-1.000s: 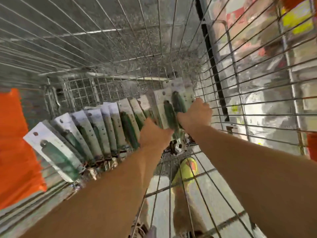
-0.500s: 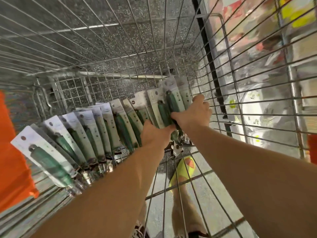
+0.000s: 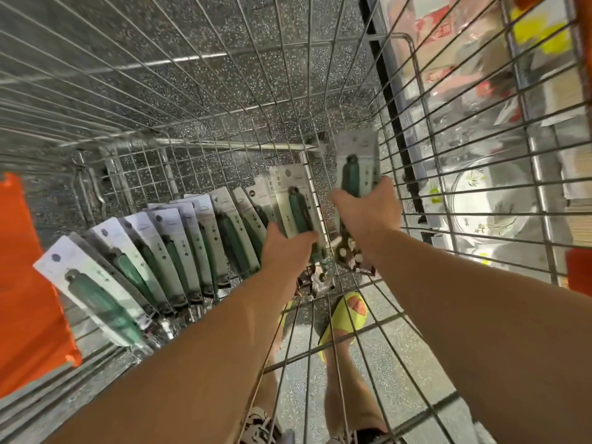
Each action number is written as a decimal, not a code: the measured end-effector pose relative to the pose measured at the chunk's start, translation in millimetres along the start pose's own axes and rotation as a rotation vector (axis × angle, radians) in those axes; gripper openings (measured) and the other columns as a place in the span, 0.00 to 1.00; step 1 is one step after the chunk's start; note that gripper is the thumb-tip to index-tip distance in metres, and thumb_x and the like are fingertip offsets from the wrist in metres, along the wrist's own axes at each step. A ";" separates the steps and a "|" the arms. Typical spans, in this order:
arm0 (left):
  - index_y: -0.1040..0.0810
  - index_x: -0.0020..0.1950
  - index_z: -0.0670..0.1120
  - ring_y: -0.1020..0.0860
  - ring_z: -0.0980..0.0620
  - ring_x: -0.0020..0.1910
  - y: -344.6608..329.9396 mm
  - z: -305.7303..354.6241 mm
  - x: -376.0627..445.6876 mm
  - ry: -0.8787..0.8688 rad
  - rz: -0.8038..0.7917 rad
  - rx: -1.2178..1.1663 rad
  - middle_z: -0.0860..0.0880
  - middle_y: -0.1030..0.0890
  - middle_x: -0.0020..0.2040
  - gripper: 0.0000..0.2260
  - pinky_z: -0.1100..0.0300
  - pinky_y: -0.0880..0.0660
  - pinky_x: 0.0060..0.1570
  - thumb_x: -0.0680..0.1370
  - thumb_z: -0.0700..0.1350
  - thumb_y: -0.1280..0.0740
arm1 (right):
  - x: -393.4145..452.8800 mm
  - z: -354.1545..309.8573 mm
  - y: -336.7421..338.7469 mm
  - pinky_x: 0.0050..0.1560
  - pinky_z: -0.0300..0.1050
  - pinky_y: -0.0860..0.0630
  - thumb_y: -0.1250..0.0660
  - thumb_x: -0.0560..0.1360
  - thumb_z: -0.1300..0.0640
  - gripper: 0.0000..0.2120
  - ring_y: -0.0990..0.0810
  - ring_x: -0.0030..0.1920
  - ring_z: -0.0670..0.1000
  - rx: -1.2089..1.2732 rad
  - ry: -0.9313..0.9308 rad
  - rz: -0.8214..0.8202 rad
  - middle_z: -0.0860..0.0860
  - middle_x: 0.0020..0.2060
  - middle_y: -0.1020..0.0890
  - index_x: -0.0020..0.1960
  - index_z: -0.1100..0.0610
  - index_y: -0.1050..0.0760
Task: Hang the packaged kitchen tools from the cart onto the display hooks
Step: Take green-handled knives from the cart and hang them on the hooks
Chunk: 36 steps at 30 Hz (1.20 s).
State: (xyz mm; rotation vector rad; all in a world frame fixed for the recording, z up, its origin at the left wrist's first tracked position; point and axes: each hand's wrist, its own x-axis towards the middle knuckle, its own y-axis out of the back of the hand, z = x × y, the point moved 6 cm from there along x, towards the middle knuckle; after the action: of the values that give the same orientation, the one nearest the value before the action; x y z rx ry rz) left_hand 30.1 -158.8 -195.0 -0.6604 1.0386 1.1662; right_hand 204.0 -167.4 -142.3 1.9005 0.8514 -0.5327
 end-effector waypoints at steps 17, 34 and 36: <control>0.24 0.69 0.42 0.19 0.32 0.60 -1.1 46.8 -43.9 -0.139 -0.213 -0.242 0.36 0.17 0.61 0.27 0.36 0.18 0.56 0.85 0.61 0.47 | -57.3 -39.1 -10.1 0.51 0.57 0.17 0.39 0.78 0.47 0.14 0.18 0.52 0.54 0.339 -0.068 -0.333 0.53 0.54 0.19 0.60 0.51 0.25; 0.16 0.53 0.44 0.17 0.46 0.45 33.1 163.7 -202.6 -0.401 -0.332 -0.301 0.46 0.15 0.45 0.19 0.52 0.21 0.45 0.84 0.57 0.38 | -208.8 -151.7 76.6 0.51 0.59 0.19 0.36 0.69 0.46 0.09 0.20 0.46 0.59 0.481 0.191 -0.224 0.55 0.45 0.21 0.46 0.49 0.27; 0.19 0.65 0.40 0.17 0.42 0.52 34.5 176.7 -228.8 -0.448 -0.363 -0.328 0.41 0.16 0.54 0.22 0.51 0.20 0.48 0.83 0.57 0.36 | -228.4 -167.4 98.1 0.52 0.60 0.19 0.34 0.63 0.44 0.14 0.18 0.47 0.60 0.552 0.240 -0.220 0.56 0.45 0.19 0.45 0.50 0.25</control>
State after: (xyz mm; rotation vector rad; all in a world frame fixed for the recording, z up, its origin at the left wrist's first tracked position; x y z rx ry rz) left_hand 40.9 -91.3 88.1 -0.7613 0.3328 1.1009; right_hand 127.5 -124.3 144.2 2.4222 1.1660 -0.7391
